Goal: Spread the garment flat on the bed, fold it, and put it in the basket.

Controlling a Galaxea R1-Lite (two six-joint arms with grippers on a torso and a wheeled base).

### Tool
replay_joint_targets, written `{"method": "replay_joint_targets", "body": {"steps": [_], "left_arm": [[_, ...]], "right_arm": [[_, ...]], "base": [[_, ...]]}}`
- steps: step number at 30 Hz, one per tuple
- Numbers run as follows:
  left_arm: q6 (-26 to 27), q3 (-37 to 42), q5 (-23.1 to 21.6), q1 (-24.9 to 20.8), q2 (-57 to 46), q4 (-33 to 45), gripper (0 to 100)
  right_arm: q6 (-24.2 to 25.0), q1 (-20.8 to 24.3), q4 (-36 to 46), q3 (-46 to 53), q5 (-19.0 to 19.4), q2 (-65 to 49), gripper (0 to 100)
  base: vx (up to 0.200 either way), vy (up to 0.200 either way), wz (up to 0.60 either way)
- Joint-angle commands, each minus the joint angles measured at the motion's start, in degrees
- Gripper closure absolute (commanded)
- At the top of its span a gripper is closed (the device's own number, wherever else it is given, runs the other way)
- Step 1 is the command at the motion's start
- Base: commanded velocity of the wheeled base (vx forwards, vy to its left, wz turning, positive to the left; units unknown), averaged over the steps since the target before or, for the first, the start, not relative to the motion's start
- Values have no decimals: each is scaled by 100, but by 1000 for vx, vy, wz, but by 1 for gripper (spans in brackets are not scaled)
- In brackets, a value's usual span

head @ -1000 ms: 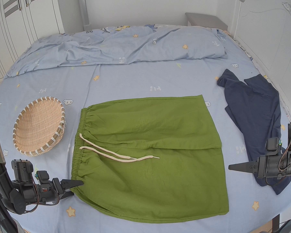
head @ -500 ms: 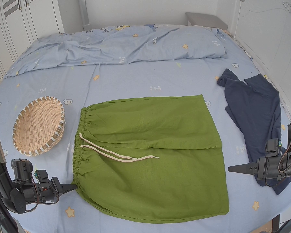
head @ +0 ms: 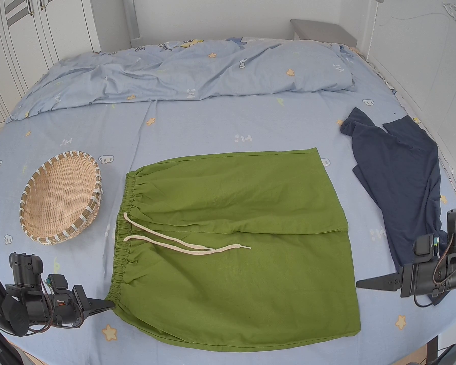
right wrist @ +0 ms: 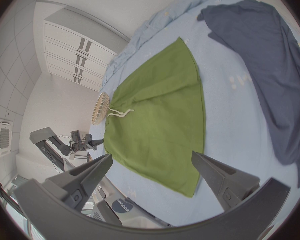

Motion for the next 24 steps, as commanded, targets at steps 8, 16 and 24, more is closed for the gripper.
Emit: {"method": "replay_joint_targets", "body": {"steps": [8,16,24], "left_arm": [[410,101,3,189,-692,575,100],[419,101,3,198,-692,672,100],[419,101,12,198,-683,672,100]], "right_arm": [[-581,24,-15,1088,32,777,0],[-828,60,-683,1502,41,1611,0],[-775,86,-1571,1660,322,2183,0]], "base": [[0,0,0],[0,0,0],[0,0,0]]}}
